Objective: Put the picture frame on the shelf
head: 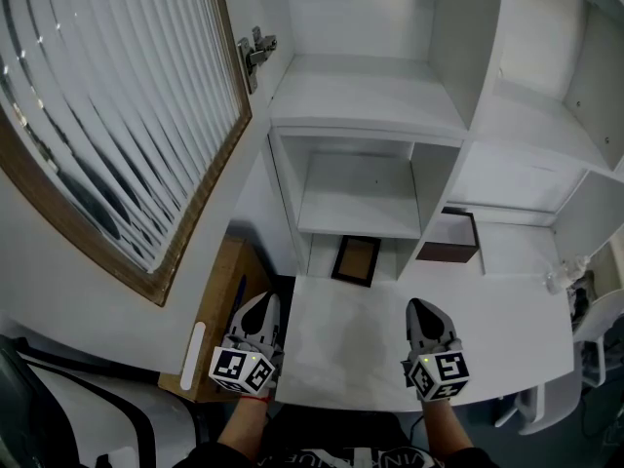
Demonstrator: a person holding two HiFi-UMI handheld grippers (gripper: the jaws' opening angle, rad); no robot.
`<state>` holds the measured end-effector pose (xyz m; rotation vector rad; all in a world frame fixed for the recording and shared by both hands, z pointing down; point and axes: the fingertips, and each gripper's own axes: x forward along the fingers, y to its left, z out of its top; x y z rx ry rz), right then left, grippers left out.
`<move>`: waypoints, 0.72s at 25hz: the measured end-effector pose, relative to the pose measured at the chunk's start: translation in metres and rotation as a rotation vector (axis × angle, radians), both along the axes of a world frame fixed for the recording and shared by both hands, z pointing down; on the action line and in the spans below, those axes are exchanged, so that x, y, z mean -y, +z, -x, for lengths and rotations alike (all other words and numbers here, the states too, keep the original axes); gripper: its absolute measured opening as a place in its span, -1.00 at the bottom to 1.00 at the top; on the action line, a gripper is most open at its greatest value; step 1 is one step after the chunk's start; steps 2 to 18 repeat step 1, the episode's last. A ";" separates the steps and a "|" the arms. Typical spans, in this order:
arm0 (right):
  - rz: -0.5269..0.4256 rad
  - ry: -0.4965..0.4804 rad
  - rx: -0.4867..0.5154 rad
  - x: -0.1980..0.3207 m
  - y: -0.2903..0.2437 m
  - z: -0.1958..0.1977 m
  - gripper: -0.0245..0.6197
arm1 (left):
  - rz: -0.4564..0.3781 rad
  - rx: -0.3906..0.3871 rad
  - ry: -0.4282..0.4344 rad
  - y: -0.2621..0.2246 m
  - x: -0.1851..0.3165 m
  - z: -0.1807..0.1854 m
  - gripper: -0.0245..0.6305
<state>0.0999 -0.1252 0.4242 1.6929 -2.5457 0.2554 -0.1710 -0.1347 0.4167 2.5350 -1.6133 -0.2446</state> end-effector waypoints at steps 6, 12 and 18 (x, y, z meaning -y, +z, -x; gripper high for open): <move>0.002 0.001 0.000 0.000 0.001 0.000 -0.91 | 0.001 0.002 0.000 0.000 0.000 0.000 -0.92; 0.002 0.001 0.000 0.000 0.001 0.000 -0.91 | 0.001 0.002 0.000 0.000 0.000 0.000 -0.92; 0.002 0.001 0.000 0.000 0.001 0.000 -0.91 | 0.001 0.002 0.000 0.000 0.000 0.000 -0.92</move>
